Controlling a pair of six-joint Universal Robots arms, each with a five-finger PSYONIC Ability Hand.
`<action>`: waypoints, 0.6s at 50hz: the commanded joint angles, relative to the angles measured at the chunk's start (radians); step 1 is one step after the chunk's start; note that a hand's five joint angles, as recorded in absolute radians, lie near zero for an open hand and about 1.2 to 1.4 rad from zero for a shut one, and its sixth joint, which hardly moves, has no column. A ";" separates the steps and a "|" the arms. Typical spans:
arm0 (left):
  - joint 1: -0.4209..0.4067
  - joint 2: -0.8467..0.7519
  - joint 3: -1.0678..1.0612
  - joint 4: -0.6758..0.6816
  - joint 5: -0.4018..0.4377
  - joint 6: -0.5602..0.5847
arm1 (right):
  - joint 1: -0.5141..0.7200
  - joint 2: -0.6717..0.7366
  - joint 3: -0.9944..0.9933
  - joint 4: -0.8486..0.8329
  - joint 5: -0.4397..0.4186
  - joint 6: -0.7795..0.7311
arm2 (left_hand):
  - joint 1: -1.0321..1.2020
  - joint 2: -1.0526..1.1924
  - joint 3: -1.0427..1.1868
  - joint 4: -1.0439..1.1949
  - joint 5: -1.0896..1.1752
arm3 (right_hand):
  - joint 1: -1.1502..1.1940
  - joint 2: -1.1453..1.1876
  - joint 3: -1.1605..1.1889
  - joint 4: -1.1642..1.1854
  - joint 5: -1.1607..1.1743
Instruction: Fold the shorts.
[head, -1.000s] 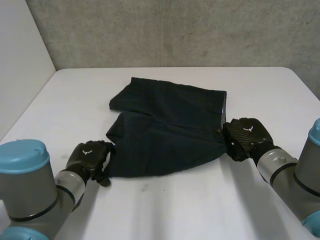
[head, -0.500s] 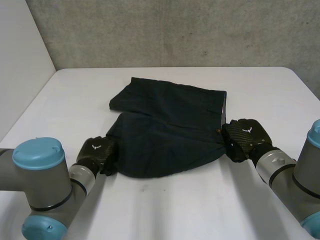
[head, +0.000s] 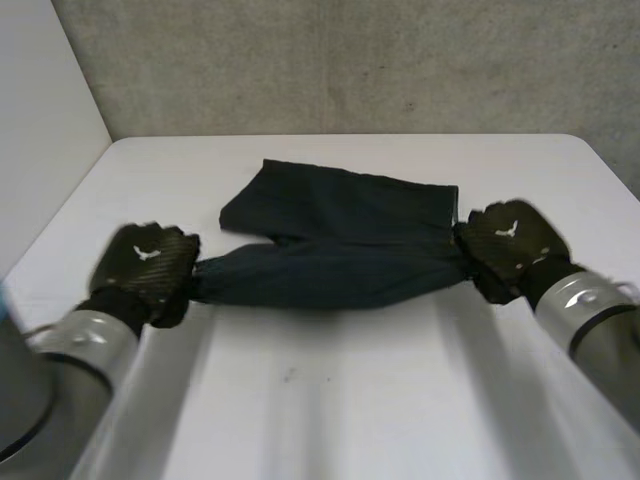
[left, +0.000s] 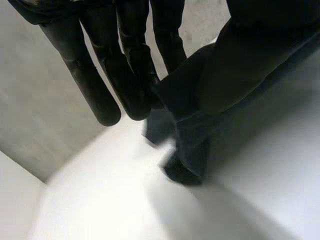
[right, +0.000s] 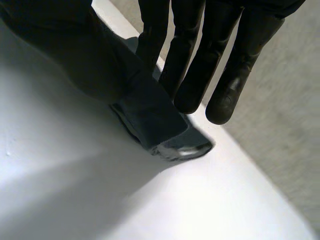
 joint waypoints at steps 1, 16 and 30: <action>-0.045 0.239 -0.007 -0.075 -0.035 0.163 | -0.001 -0.190 -0.072 0.221 0.010 -0.108 | 0.301 0.206 0.210 0.197 0.275 | 0.428 0.224 0.208 0.204 0.242; -0.077 -0.116 0.065 -0.029 -0.035 0.312 | 0.018 -0.008 -0.068 0.358 0.021 -0.177 | 0.301 0.206 0.210 0.197 0.275 | 0.428 0.224 0.208 0.204 0.242; -0.073 -0.654 0.575 0.425 -0.023 0.477 | 0.075 0.387 -0.459 0.244 0.211 -0.200 | 0.301 0.206 0.210 0.197 0.275 | 0.428 0.224 0.208 0.204 0.242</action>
